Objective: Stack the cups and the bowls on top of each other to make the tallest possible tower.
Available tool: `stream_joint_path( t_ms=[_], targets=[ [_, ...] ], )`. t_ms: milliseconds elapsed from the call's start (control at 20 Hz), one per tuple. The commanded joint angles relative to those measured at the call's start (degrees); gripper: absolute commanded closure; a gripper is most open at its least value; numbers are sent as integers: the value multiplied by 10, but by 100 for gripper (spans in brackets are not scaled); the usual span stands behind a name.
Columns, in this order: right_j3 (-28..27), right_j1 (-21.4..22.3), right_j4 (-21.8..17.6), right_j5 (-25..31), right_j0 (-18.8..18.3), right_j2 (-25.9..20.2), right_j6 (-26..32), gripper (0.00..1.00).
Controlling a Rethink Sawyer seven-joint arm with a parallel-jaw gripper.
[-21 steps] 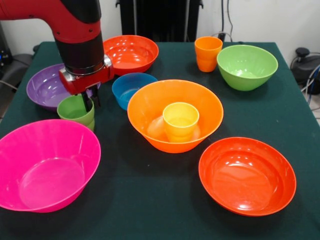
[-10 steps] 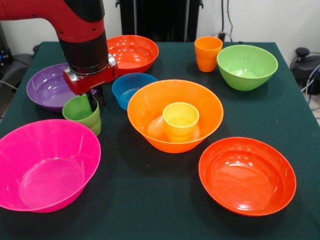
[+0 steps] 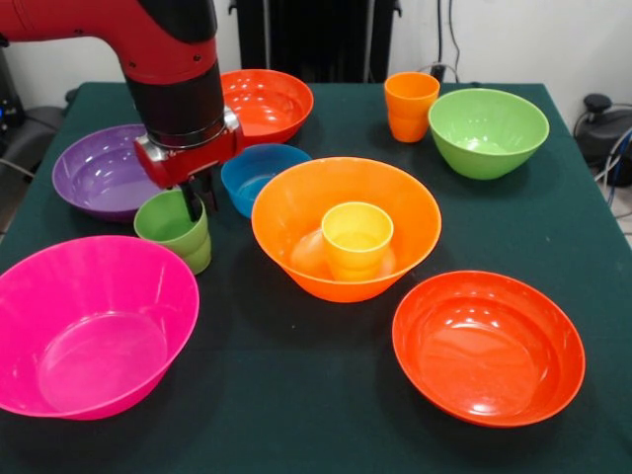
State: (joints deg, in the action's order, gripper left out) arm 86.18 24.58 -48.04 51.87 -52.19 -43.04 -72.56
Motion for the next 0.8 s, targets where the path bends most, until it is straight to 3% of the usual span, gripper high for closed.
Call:
stream_joint_path(
  t_ms=[50,800],
  targets=[
    [-29,9,-23,8,38,-3,125,100],
    [-53,39,-13,55,63,14,123,100]
  ],
)
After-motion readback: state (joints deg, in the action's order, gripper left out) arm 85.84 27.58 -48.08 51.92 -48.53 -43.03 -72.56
